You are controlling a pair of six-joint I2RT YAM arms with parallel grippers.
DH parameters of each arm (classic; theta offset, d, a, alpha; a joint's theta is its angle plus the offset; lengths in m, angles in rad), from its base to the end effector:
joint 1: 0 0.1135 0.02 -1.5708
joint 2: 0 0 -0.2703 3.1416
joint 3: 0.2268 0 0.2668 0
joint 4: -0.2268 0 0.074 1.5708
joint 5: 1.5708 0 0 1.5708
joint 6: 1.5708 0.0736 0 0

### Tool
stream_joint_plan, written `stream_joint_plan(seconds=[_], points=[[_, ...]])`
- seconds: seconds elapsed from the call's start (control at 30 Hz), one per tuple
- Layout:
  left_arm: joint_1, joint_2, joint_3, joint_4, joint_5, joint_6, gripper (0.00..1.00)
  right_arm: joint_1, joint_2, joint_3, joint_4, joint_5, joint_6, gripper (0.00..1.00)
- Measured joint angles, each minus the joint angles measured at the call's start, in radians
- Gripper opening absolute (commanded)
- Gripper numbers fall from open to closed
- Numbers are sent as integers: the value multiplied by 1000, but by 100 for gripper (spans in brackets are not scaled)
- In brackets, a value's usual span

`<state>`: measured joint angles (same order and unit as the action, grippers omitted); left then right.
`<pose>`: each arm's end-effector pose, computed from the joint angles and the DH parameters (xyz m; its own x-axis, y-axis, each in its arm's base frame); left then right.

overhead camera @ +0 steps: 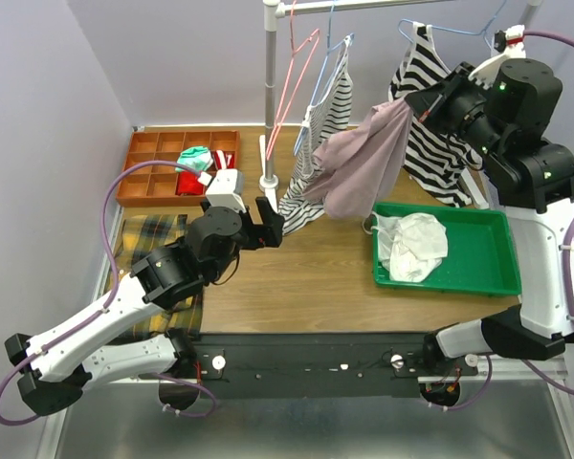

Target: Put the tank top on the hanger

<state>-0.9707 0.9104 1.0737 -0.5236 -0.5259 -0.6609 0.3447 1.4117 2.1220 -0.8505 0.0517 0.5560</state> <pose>0.1602 -0.1688 0.3799 -0.4325 -0.3081 -0.8474 0.2319 0.8702 -0.4347 0.2660 0.0914 0.5748 -0.2644 0.4651 -0.8448 -0.1763 0.8380 0.5165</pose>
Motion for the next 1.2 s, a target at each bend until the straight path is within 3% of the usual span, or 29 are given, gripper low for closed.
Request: stream_joint_plan(seconds=[0.2,0.37,0.5,0.73,0.87,1.0,1.03,1.1,1.2], points=[[16,0,0,-8,-3,8,99,8,2,3,10,-143,25,1],[39,-12,-2,-15,-6,9,99,214,0,-137,34,-138,39,1],[58,-19,-4,-19,-6,8,99,375,19,-152,35,-118,47,1],[77,-31,-37,-28,-5,6,99,420,-19,-189,51,-61,49,4],[80,-57,-76,-34,-5,1,99,417,-227,-578,109,22,66,8],[81,-99,-145,-45,-2,-14,98,380,-382,-1010,149,89,105,45],[81,-105,-162,-45,2,-22,98,370,-399,-1115,147,114,125,50],[82,-118,-195,-46,7,-37,98,358,-409,-1262,127,144,150,57],[82,-129,-241,-51,9,-71,98,358,-444,-1370,96,150,174,59]])
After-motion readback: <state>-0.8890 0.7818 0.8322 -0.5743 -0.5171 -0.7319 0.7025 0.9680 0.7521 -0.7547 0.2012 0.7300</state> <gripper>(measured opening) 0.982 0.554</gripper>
